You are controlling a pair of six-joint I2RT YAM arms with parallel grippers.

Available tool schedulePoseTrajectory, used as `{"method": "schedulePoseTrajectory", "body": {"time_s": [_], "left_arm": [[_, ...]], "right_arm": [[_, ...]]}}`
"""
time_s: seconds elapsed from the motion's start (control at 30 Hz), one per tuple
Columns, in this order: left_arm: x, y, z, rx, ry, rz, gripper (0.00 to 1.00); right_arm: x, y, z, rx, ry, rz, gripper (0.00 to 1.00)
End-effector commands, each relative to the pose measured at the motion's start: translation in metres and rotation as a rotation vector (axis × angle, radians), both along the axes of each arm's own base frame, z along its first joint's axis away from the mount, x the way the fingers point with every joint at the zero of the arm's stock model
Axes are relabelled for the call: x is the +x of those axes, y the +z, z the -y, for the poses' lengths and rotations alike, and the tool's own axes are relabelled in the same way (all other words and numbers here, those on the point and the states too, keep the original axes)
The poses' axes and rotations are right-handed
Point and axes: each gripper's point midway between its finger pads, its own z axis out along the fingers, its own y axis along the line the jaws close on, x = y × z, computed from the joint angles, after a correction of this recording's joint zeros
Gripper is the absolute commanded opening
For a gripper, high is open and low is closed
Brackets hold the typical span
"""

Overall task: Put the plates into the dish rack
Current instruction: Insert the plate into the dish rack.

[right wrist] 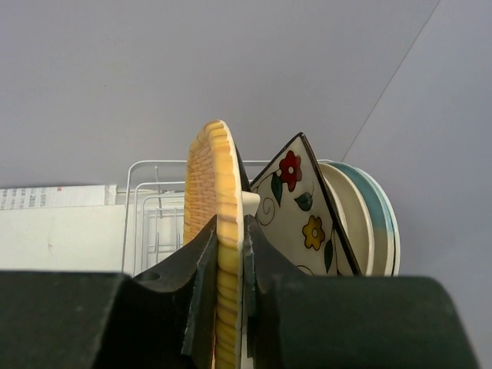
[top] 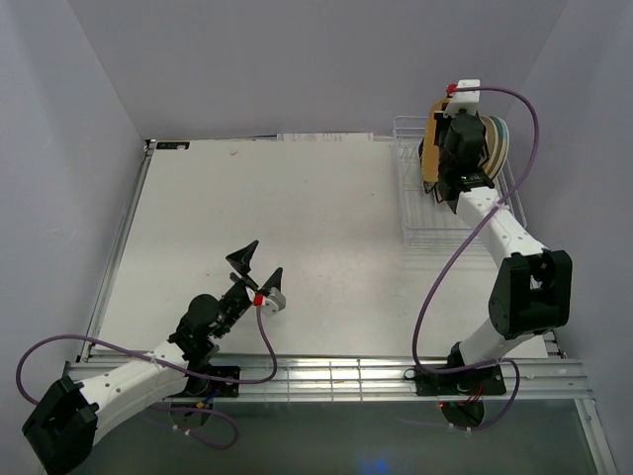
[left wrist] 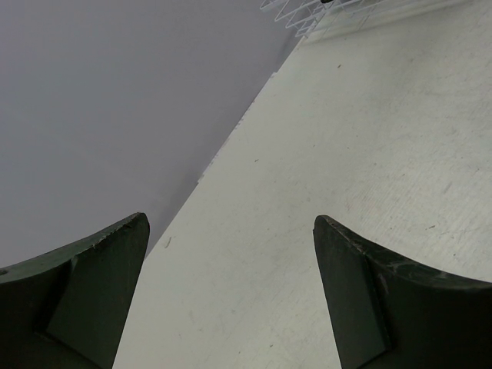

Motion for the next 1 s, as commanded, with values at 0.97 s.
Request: {"method": "schedulePoseTrajectory", "body": {"time_s": [0.97], "left_arm": [[-0.008, -0.039, -0.006, 0.054, -0.006, -0.057, 0.98]], "right_arm": [[0.078, -0.062, -0.013, -0.026, 0.027, -0.152, 0.14]]}}
